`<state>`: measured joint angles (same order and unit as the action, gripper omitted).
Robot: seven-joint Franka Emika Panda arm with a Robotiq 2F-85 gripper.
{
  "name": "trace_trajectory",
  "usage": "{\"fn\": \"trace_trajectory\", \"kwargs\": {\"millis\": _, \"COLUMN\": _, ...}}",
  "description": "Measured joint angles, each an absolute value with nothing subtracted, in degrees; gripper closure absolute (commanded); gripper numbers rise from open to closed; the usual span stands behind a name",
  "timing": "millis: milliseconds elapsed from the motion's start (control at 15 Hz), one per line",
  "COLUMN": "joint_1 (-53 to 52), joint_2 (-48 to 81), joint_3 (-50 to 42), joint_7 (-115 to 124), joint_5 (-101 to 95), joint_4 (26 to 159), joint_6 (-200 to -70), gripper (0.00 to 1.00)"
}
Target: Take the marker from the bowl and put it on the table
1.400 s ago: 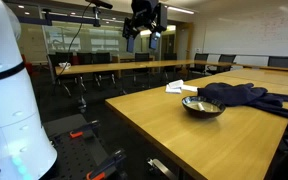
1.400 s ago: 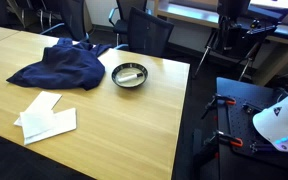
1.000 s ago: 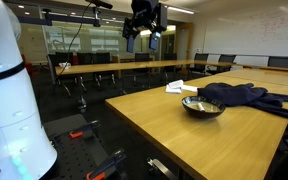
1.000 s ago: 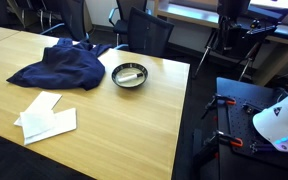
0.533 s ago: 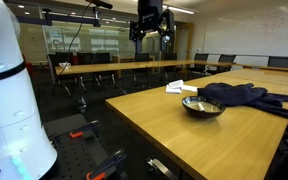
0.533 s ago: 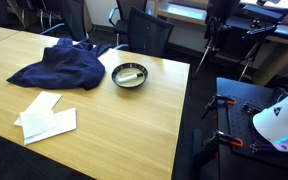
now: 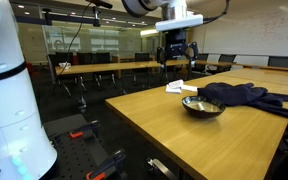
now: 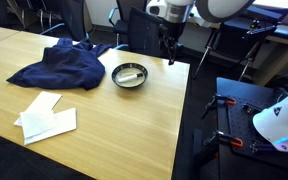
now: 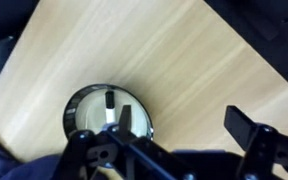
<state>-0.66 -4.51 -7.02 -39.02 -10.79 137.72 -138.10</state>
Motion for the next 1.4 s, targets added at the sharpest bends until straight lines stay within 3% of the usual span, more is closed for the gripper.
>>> {"fn": "trace_trajectory", "kwargs": {"millis": 333, "joint_1": 1.04, "joint_2": 14.04, "joint_3": -4.7, "joint_7": -49.8, "joint_5": -4.86, "joint_4": 123.17, "joint_6": -138.95, "gripper": 0.0}}
{"fn": "trace_trajectory", "kwargs": {"millis": 667, "joint_1": 6.6, "joint_2": 29.86, "joint_3": -0.75, "joint_7": -52.9, "joint_5": -3.82, "joint_4": 109.02, "joint_6": -138.7, "gripper": 0.13}}
{"fn": "trace_trajectory", "kwargs": {"millis": 800, "joint_1": 8.43, "joint_2": 35.02, "joint_3": 0.06, "joint_7": -53.07, "joint_5": -3.83, "joint_4": 103.94, "joint_6": -138.05, "gripper": 0.22}}
{"fn": "trace_trajectory", "kwargs": {"millis": 867, "joint_1": 9.26, "joint_2": 37.24, "joint_3": 0.55, "joint_7": -53.48, "joint_5": -3.83, "joint_4": 101.53, "joint_6": -137.66, "gripper": 0.41}}
{"fn": "trace_trajectory", "kwargs": {"millis": 1067, "joint_1": 10.73, "joint_2": 42.05, "joint_3": 1.9, "joint_7": -53.79, "joint_5": -3.84, "joint_4": 95.46, "joint_6": -135.14, "gripper": 0.56}}
{"fn": "trace_trajectory", "kwargs": {"millis": 1400, "joint_1": 11.21, "joint_2": 45.37, "joint_3": 2.23, "joint_7": -53.79, "joint_5": -3.86, "joint_4": 90.19, "joint_6": -131.72, "gripper": 0.95}}
